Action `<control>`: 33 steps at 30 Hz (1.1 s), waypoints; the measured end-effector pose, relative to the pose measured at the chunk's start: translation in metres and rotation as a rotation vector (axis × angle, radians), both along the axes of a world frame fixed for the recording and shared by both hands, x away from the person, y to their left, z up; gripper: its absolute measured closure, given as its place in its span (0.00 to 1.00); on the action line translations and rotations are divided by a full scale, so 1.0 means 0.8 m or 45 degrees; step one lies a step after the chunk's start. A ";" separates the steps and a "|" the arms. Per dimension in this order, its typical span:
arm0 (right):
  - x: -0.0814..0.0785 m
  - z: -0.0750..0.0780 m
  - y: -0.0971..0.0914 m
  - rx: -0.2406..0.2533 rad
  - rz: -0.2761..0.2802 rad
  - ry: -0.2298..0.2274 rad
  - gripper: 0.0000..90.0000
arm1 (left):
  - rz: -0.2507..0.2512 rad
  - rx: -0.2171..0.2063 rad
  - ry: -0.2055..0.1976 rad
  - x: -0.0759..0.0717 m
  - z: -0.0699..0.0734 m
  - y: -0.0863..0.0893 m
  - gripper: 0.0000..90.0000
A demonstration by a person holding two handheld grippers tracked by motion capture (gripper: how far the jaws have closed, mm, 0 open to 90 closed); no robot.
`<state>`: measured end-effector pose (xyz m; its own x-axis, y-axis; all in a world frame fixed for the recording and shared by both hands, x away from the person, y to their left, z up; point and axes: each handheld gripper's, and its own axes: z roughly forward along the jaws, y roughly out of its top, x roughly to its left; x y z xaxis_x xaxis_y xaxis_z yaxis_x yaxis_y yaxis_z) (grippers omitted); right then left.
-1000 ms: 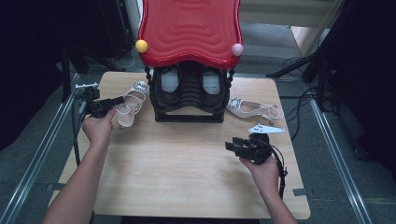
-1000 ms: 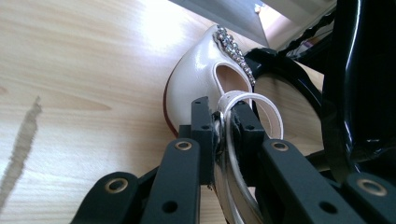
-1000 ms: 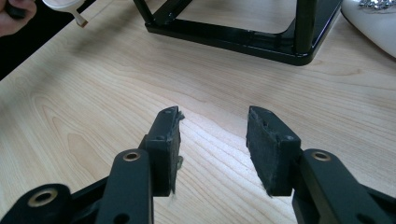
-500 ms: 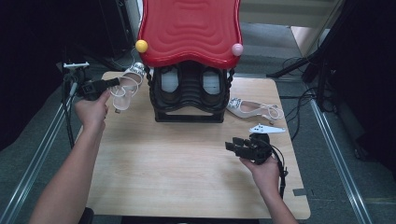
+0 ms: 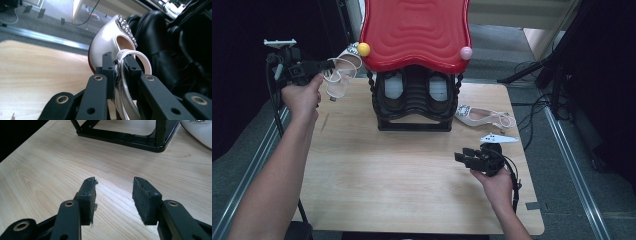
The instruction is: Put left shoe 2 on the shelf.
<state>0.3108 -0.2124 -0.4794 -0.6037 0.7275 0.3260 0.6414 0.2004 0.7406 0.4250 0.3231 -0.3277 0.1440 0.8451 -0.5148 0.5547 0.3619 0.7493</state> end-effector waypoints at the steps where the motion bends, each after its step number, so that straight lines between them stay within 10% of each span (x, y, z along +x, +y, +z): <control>1: 0.000 0.000 0.001 -0.001 0.001 0.000 0.61 | -0.002 -0.001 -0.005 0.000 0.005 0.000 0.92; 20: -0.001 -0.002 0.005 -0.028 0.016 0.004 0.61 | -0.021 -0.006 -0.180 -0.011 0.142 0.000 0.92; 33: -0.001 -0.002 0.006 -0.028 0.029 0.005 0.61 | -0.110 0.034 -0.267 -0.009 0.212 -0.059 0.92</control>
<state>0.3103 -0.2076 -0.4812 -0.6191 0.7205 0.3123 0.6392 0.2315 0.7333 0.4180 0.2757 -0.1579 0.3182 0.8379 -0.4435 0.4138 0.2981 0.8602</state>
